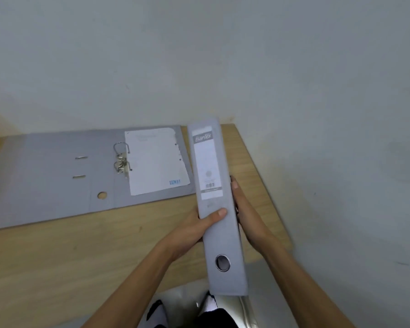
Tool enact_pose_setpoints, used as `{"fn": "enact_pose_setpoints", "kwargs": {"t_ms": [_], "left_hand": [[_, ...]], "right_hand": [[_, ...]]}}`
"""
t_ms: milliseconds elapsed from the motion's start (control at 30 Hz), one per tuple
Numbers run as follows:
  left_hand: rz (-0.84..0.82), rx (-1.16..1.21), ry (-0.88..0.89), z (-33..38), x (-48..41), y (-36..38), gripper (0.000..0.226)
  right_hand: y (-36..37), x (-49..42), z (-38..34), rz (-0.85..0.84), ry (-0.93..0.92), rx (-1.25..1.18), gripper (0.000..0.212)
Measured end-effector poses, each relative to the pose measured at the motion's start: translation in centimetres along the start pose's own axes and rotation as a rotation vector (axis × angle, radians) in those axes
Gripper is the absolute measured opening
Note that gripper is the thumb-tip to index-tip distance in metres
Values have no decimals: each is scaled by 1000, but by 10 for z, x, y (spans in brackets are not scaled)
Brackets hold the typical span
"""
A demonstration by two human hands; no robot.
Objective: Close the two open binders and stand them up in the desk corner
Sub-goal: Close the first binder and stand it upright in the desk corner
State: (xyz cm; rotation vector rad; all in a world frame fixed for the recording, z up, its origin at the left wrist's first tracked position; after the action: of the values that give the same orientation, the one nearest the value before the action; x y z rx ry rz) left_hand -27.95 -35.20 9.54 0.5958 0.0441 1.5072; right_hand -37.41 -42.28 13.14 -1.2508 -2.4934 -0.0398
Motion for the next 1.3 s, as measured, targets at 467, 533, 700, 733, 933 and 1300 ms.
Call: {"fn": "enact_pose_setpoints", "kwargs": {"t_ms": [467, 533, 700, 733, 933, 1300], "left_hand": [[44, -709, 286, 37, -98, -2, 106], [48, -747, 282, 37, -119, 6, 105], [35, -784, 312, 52, -167, 24, 106], [41, -794, 323, 55, -176, 26, 105], [48, -816, 334, 71, -235, 38, 108], [99, -835, 348, 91, -303, 44, 109]], "right_hand": [[-91, -39, -27, 42, -186, 228, 74], [-109, -47, -14, 73, -146, 188, 69], [-149, -74, 1, 150, -129, 134, 66], [-156, -79, 2, 174, -131, 124, 63], [-194, -106, 6, 423, -160, 115, 44], [-202, -132, 18, 750, -74, -218, 31]]}}
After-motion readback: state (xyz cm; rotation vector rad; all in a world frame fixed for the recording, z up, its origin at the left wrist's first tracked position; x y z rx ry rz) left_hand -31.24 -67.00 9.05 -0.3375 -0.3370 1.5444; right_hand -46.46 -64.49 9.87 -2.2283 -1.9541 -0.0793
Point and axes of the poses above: each hand's wrist, its own x-axis away from the middle knuckle, its own y-axis out of the palm, z = x × y, the point moved 7 cm from there along -x, towards the middle knuckle, and after that the axes turned 2 degrees about -z, right-handed, at the moved point
